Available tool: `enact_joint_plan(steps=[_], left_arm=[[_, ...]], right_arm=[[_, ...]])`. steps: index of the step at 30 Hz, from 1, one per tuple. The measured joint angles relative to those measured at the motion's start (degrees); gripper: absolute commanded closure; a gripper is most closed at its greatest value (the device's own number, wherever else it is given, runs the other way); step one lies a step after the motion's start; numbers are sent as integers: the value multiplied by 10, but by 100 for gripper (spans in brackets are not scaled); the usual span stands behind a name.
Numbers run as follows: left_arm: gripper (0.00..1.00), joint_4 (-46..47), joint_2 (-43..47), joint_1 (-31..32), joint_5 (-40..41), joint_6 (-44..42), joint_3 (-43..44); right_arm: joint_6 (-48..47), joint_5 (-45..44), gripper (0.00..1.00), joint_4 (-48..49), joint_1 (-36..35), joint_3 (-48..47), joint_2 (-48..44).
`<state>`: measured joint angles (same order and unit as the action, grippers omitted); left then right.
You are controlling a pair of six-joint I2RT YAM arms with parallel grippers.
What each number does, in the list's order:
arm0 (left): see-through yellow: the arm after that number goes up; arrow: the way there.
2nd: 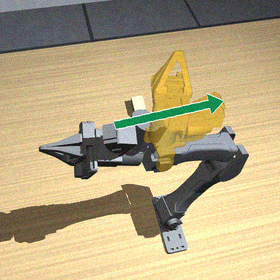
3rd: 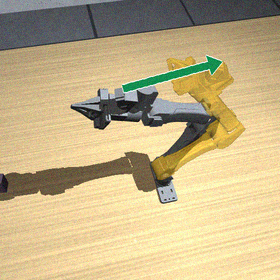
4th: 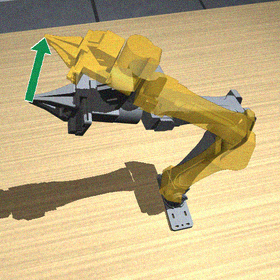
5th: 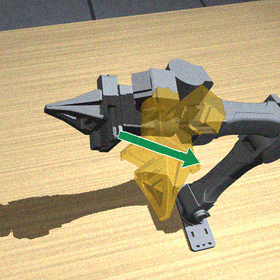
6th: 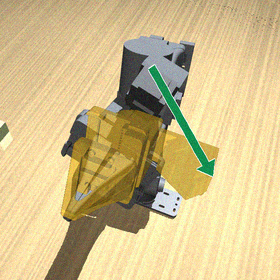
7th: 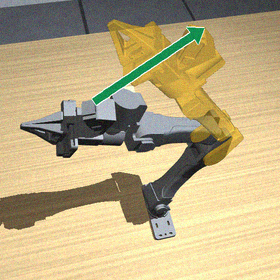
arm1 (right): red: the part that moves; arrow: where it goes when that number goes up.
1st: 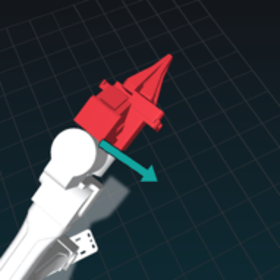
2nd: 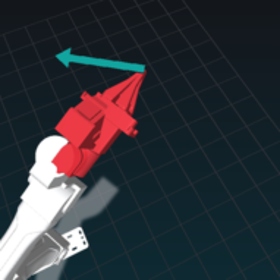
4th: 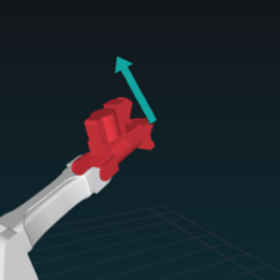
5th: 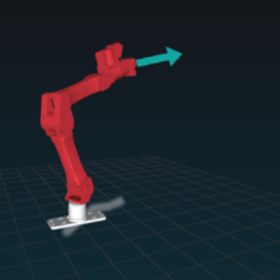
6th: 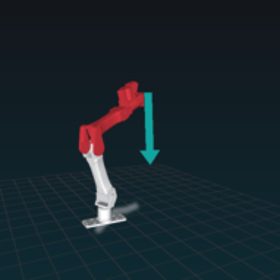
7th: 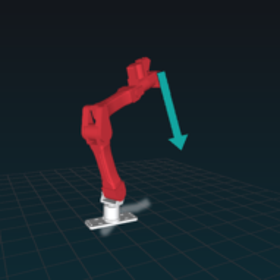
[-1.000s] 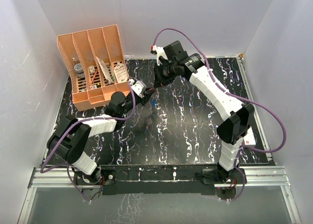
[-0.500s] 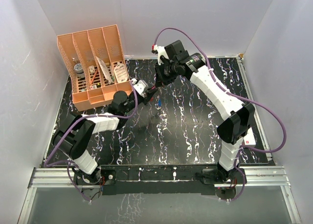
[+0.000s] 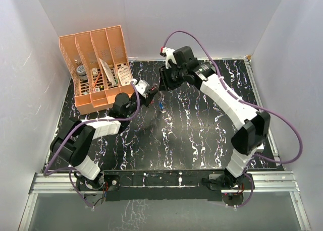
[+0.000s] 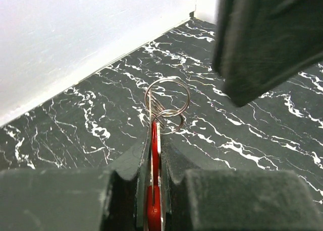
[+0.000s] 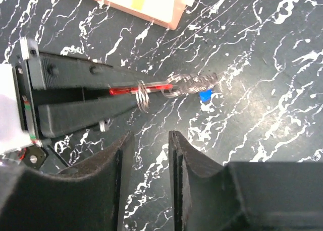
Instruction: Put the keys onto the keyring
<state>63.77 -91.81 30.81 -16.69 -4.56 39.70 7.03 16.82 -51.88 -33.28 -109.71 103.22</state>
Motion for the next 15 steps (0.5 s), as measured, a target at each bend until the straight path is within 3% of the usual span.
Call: enact_joint_plan(steps=[2, 8, 15], left_arm=[[100, -4, 9, -4, 8, 19, -7], [100, -26, 57, -5, 16, 76, -17], [100, -95, 79, -5, 15, 148, 17]], right_arm=[[12, -9, 62, 53, 0, 60, -39], [47, -21, 61, 201, 0, 179, -141], [68, -17, 60, 339, 0, 279, -186]])
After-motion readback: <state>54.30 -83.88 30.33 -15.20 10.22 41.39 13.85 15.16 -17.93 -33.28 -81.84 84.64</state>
